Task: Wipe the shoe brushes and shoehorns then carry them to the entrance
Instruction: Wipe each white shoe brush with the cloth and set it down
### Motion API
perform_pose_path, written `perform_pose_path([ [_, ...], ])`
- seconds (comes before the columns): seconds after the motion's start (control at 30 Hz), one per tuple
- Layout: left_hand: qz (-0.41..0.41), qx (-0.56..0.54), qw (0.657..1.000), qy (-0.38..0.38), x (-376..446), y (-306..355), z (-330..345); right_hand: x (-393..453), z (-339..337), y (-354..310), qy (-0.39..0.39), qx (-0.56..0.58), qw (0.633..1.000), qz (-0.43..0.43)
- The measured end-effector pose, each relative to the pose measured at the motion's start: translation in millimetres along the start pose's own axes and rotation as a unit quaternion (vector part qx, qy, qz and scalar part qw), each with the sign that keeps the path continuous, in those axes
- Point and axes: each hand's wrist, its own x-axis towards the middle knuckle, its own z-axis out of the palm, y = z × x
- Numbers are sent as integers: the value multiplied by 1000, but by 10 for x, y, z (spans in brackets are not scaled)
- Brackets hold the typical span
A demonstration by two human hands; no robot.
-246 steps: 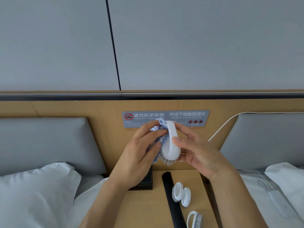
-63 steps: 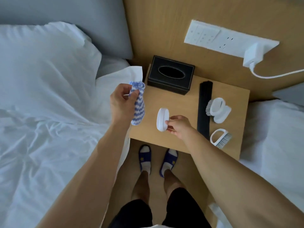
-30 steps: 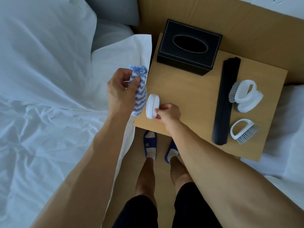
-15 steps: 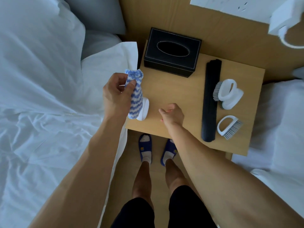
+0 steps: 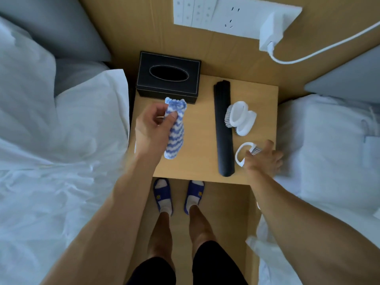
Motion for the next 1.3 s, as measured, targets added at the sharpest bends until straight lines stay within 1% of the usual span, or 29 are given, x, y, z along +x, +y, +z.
perform_pose_path([
  [0.1,-2,9,1000,-19,-47,36,110,100,49,56,-58,-7,998,26],
  [0.17,-11,10,1000,-24,-66,36,158,128,80,40,-104,3,994,30],
  [0.23,-17,11,999,-30,-92,36,196,145,108,20,-133,22,990,35],
  [0.47,-34,19,998,-46,-192,91,297,212,164,34,-130,70,988,38],
  [0.53,-39,20,998,-50,-228,124,320,239,163,52,-134,94,985,52],
  [0.6,-39,20,998,-55,-265,182,338,258,126,55,-150,145,975,81],
  [0.67,-36,20,997,-61,-299,262,337,265,30,25,-170,238,945,147],
  [0.73,-31,22,997,-68,-341,372,320,237,-153,-22,-212,345,890,208],
  [0.77,-26,24,997,-71,-361,437,306,206,-282,-43,-245,392,859,219],
  [0.8,-19,25,997,-73,-383,517,288,161,-426,-63,-285,429,830,213],
  [0.87,-6,24,997,-77,-427,716,245,33,-745,-93,-362,500,769,165],
  [0.93,16,24,996,-84,-465,960,187,-110,-1064,-128,-411,572,700,117],
  [1.0,46,24,995,-89,-494,1233,109,-252,-1399,-208,-446,615,647,63],
  [1.07,77,18,993,-88,-522,1534,14,-401,-1762,-337,-471,626,622,-2],
  [1.13,109,8,990,-85,-558,1847,-94,-559,-2126,-489,-479,624,615,-57],
  [1.2,147,2,986,-75,-598,2150,-201,-711,-2460,-629,-474,617,617,-112],
  [1.3,204,7,977,-56,-683,2565,-349,-916,-2900,-781,-456,592,634,-201],
])
